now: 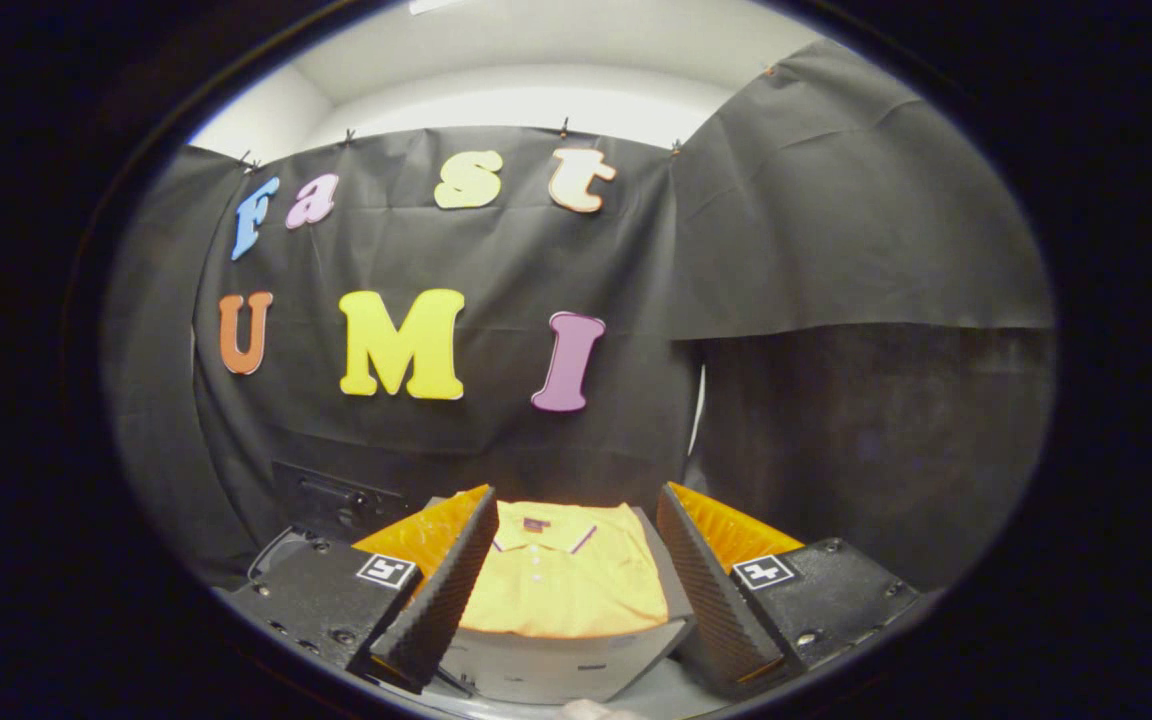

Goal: Put the clothes into the washing machine and then close the washing machine lid.

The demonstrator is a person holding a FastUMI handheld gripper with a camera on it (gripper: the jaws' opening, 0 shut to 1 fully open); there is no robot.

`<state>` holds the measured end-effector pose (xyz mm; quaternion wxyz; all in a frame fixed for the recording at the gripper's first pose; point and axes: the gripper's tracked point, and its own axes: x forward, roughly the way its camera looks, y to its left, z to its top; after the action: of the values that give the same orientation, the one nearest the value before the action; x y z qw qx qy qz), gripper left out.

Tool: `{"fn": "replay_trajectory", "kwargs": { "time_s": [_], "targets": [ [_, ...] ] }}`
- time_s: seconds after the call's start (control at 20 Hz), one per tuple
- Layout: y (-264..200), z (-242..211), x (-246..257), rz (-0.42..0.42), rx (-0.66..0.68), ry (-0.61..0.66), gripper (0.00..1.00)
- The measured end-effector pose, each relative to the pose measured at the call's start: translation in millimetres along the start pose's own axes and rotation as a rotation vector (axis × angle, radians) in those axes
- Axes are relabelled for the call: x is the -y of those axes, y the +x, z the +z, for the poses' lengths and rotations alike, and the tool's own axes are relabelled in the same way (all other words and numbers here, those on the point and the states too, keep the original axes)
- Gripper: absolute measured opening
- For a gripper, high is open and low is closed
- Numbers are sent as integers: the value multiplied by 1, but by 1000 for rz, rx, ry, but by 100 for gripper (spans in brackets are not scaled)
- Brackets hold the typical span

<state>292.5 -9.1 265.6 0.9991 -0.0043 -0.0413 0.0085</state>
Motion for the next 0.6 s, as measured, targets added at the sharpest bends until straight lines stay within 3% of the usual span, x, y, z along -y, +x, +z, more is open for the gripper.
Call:
{"fn": "replay_trajectory", "kwargs": {
  "time_s": [0.35,0.6],
  "targets": [
    [94,-21,-16,60,-121,-13,100],
    [140,-62,-30,87,-257,-14,100]
  ]
}}
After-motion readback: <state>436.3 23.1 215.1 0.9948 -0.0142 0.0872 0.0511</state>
